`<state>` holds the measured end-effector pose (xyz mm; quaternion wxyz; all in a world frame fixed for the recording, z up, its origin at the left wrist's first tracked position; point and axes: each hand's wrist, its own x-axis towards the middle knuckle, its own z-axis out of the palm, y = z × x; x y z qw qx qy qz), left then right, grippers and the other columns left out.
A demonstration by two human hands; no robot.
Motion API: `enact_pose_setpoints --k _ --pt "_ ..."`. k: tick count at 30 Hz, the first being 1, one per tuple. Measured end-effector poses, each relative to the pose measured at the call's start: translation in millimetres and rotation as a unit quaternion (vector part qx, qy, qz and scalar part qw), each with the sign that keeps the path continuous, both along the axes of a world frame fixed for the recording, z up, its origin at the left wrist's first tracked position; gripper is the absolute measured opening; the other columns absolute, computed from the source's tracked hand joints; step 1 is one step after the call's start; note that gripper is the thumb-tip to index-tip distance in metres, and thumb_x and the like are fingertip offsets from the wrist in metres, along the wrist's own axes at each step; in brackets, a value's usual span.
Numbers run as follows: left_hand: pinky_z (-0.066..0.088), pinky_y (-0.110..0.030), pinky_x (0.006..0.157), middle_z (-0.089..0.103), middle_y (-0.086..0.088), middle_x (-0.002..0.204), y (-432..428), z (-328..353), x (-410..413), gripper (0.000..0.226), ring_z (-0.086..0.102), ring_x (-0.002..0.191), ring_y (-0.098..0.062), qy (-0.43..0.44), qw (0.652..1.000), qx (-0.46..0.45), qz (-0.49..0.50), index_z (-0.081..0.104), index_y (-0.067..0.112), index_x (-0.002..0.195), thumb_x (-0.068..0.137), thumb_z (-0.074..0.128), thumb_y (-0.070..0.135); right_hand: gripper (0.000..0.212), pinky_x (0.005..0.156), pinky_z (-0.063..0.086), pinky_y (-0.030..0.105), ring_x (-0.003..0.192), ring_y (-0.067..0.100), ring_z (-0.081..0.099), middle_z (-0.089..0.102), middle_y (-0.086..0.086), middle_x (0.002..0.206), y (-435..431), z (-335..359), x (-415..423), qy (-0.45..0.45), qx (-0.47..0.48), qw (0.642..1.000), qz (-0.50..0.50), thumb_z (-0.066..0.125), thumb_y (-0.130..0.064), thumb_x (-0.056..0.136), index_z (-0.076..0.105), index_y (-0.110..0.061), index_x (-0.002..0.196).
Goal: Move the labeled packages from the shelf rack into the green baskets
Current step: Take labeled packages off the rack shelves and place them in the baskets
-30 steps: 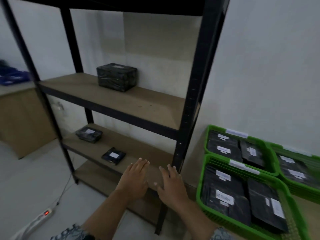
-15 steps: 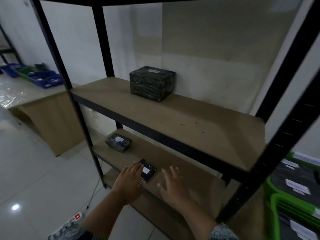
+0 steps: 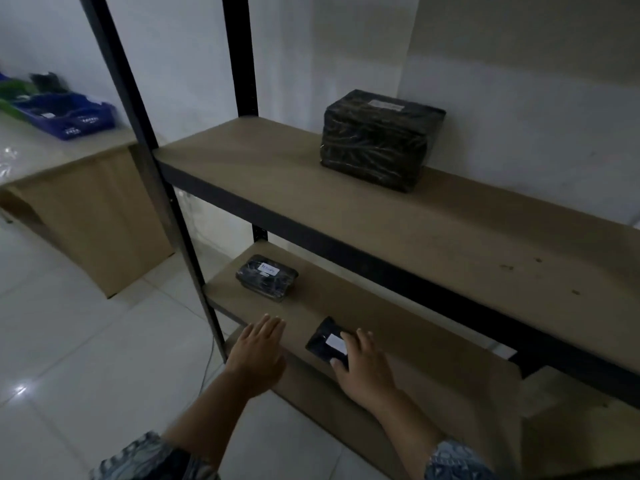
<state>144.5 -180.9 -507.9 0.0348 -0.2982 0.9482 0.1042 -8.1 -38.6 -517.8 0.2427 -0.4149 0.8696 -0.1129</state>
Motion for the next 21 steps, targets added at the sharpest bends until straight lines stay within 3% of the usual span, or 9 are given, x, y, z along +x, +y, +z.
enact_pose_setpoints --k 8,12,18,21 --pt "-0.001 -0.034 0.113 0.007 -0.006 0.156 -138.0 -31.3 34.8 0.067 -0.003 0.142 -0.019 0.021 0.996 0.003 -0.092 0.007 0.015 0.148 0.093 0.043 0.032 0.059 0.115 0.021 0.042 0.147 0.028 0.003 0.007 0.009 0.159 -130.4 -36.3 45.7 -0.029 0.01 0.996 -0.089 0.038 -0.043 0.097 0.013 -0.029 0.149" --pt "0.01 -0.042 0.111 0.027 -0.013 0.15 -194.6 -64.3 36.0 0.066 0.011 0.14 -0.026 0.05 0.993 -0.011 -0.11 0.028 0.009 0.143 0.086 0.056 0.028 0.059 0.114 0.025 0.042 0.145 0.029 0.01 0.012 0.011 0.158 -186.2 -57.3 47.1 -0.017 -0.011 0.992 -0.122 0.04 -0.042 0.096 0.014 -0.033 0.148" --pt "0.018 -0.047 0.113 0.029 -0.009 0.15 -243.8 -112.0 20.8 0.065 0.017 0.14 -0.026 0.043 0.996 0.008 -0.074 0.03 0.012 0.143 0.085 0.054 0.027 0.054 0.114 0.021 0.044 0.145 0.031 0.007 0.01 0.01 0.158 -241.4 -90.3 29.8 -0.005 -0.001 0.992 -0.128 0.038 -0.04 0.097 0.015 -0.041 0.146" --pt "0.026 -0.048 0.107 0.041 -0.012 0.143 -266.5 -141.2 4.6 0.065 0.031 0.135 -0.029 0.049 0.997 -0.01 -0.067 0.04 0.009 0.137 0.079 0.061 0.027 0.053 0.112 0.026 0.043 0.144 0.032 0.014 0.01 0.012 0.158 -267.8 -115.4 12.4 -0.006 -0.026 0.991 -0.134 0.037 -0.04 0.097 0.017 -0.041 0.146"
